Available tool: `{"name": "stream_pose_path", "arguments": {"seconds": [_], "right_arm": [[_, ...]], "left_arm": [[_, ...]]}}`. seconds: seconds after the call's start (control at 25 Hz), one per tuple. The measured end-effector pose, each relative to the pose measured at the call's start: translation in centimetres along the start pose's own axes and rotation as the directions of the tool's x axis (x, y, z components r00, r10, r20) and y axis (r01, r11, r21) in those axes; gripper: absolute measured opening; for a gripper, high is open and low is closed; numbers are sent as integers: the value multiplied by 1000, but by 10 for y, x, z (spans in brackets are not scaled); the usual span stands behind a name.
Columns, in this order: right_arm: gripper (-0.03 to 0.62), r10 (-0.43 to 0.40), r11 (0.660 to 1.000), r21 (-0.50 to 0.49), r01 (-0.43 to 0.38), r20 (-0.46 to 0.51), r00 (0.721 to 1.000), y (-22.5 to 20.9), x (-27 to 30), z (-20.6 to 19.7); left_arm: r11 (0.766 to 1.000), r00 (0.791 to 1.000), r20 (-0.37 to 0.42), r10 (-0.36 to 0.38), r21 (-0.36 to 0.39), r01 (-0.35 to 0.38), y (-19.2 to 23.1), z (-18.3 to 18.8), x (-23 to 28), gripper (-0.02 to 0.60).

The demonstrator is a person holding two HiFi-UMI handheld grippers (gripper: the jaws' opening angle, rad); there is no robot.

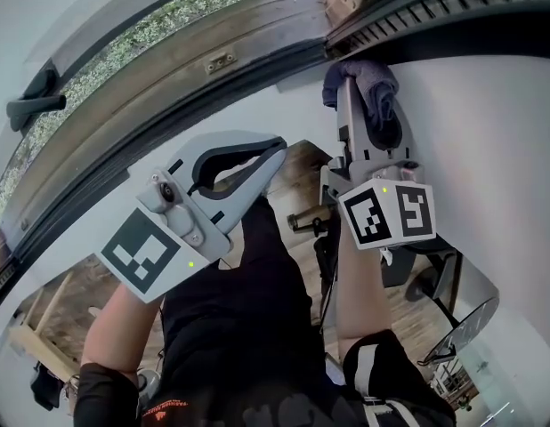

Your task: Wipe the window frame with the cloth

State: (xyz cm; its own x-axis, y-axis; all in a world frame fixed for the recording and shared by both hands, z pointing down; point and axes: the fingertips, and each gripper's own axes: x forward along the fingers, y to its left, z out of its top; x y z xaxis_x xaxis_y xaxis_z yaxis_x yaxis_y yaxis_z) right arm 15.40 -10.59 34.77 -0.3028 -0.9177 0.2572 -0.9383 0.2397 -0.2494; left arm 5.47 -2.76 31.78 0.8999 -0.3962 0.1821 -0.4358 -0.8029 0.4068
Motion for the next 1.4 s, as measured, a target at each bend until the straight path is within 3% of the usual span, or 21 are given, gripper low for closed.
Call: {"name": "stream_pose_path", "arguments": {"seconds": [0.56, 1.4], "right_arm": [[124, -6, 999, 53, 6, -4, 1000, 5, 5, -17], [121, 98, 989, 114, -92, -53, 994, 59, 7, -50]], "left_arm": [[999, 1000, -5, 25, -30, -25, 0, -20, -16, 20], [996, 998, 4, 69, -49, -68, 1, -35, -56, 20]]}}
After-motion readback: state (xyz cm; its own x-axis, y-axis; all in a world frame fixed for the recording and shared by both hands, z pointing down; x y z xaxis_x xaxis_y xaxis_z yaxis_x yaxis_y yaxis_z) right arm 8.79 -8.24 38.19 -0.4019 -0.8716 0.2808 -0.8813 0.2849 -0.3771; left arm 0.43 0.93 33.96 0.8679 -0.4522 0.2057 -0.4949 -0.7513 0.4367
